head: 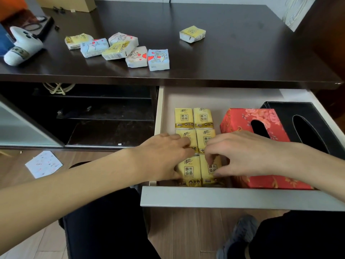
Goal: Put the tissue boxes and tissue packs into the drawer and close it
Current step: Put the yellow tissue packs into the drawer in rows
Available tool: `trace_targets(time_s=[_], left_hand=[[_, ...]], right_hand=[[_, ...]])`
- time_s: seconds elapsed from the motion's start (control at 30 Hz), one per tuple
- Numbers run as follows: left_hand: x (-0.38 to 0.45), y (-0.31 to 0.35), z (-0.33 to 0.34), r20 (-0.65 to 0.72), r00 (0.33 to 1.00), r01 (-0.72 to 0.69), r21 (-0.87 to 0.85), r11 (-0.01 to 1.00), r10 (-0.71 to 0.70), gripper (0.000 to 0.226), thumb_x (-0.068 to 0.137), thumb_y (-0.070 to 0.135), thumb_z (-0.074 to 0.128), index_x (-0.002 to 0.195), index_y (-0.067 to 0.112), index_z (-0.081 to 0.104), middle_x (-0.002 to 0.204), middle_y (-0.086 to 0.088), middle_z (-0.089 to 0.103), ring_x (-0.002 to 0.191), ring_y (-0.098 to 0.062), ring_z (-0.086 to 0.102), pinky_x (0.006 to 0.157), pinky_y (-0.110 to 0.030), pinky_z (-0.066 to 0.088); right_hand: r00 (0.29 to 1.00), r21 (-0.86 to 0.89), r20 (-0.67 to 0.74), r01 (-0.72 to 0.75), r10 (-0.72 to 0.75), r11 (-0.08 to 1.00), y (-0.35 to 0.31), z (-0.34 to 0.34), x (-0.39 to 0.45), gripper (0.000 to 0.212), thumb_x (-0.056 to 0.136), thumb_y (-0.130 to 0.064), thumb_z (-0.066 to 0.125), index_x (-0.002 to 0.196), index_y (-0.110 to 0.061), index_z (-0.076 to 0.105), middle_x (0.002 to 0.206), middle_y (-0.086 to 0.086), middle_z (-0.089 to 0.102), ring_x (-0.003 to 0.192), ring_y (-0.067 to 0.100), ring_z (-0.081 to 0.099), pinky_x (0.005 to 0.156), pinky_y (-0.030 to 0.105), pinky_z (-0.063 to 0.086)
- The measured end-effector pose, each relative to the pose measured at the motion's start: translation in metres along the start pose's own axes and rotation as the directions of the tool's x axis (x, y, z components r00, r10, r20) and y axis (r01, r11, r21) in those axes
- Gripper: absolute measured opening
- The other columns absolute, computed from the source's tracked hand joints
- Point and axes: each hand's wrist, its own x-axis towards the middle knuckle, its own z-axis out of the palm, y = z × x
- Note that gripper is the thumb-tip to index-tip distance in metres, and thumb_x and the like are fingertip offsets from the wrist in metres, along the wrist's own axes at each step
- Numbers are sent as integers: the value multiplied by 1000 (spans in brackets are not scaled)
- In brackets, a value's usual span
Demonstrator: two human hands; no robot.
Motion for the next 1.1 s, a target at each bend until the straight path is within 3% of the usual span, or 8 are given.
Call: trace_targets(time_s=[0.1,0.2,0.27,0.7,0.83,0.9,1.0,1.1], left_hand=[[0,-3,0,-10,1000,3,12,1000,-2,62,83,64,59,132,27,52,130,5,52,118,-17,51,100,-39,44],[4,-8,-1,-7,999,44,47,998,-44,74,81,73,53,134,21,50,133,3,54,123,-18,50,106,-38,38],[9,-10,-2,16,997,69,63,996,-70,79,83,75,49,135,16,49,134,0,54,124,-20,51,108,-37,36],[13,-7,6,31,998,55,65,996,-57,66,90,65,52,133,16,55,135,0,53,121,-21,52,106,-40,41],[14,-15,1,-17,999,38,75,996,-37,64,88,67,49,131,21,55,134,3,55,125,-19,51,108,-37,36],[20,-25,-8,-60,995,78,51,996,-75,63,87,68,47,129,23,57,129,4,57,121,-18,54,107,-37,36],[36,-42,-21,-63,986,156,35,987,-154,54,88,64,48,118,20,60,119,3,59,111,-20,57,102,-37,39],[51,-48,-22,24,982,185,53,981,-187,40,93,55,49,105,18,60,108,0,60,100,-23,60,96,-37,39]], right_hand=[[993,-49,-118,-17,11,999,3,1,-1,34,83,-59,71,108,-38,62,91,-28,45,94,2,44,73,21,40],[990,-205,-135,-69,42,976,8,6,6,67,80,-71,63,129,-26,59,123,-13,56,120,12,47,106,32,39],[993,-246,-87,-104,85,964,9,8,13,74,78,-77,59,128,-23,58,125,-9,58,124,16,48,114,36,30],[988,-227,-89,-147,130,963,2,14,16,61,82,-70,65,118,-22,64,114,-7,61,110,18,58,100,33,40],[988,-200,-102,-131,112,971,6,7,16,57,85,-72,58,117,-25,66,110,-11,62,109,15,56,110,36,36],[976,-170,-183,-148,116,974,12,-2,19,49,91,-65,53,116,-26,67,109,-11,65,110,14,57,112,38,36],[948,-161,-298,-169,115,972,25,-13,33,23,100,-33,51,107,-20,68,105,-5,67,107,21,59,98,37,43],[969,-223,-196,-195,151,955,35,-13,51,29,91,-11,49,114,-17,67,112,-3,66,111,22,57,102,39,42]])
